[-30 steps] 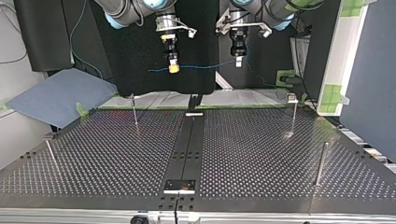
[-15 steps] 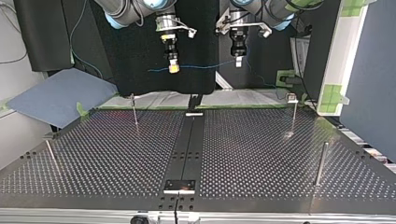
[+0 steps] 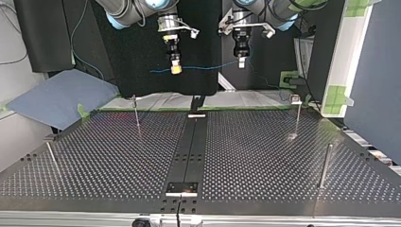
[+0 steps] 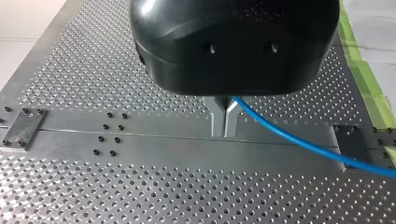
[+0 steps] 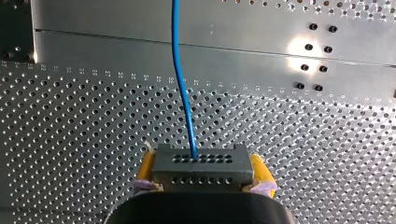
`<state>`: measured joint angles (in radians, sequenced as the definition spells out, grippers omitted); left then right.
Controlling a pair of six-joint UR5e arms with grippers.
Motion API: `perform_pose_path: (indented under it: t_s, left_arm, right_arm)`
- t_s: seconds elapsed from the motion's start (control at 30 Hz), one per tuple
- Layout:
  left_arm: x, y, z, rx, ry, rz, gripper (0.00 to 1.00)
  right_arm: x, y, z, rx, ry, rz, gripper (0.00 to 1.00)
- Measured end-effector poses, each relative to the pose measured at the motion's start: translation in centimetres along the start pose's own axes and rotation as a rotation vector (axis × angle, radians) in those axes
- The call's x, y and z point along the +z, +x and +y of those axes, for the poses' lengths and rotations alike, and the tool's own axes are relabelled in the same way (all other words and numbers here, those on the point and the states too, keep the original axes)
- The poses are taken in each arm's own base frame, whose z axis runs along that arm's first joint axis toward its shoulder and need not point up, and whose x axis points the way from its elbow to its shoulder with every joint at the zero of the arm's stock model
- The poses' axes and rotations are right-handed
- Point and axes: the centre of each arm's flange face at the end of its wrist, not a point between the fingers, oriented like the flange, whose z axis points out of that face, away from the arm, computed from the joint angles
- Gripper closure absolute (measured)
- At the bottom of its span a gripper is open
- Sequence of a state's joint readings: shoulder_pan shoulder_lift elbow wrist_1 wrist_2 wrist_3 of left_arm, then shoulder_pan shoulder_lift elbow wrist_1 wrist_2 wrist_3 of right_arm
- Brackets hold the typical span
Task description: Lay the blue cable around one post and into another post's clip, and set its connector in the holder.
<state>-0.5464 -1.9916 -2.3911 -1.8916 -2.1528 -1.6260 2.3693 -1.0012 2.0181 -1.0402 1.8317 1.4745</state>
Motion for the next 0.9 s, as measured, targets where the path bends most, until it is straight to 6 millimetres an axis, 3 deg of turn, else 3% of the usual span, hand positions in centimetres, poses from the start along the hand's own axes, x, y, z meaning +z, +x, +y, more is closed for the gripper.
perform_pose_path:
  t_s: [0.5,0.9]
  left_arm:
    - [0.0,0.0,0.0,0.001,0.000,0.001,1.00]
    - [0.1,1.9,0.5,0.039,-0.011,0.046,1.00]
  right_arm:
    - [0.0,0.0,0.0,0.001,0.000,0.000,1.00]
    - [0.1,0.1,0.1,0.002,-0.002,0.001,1.00]
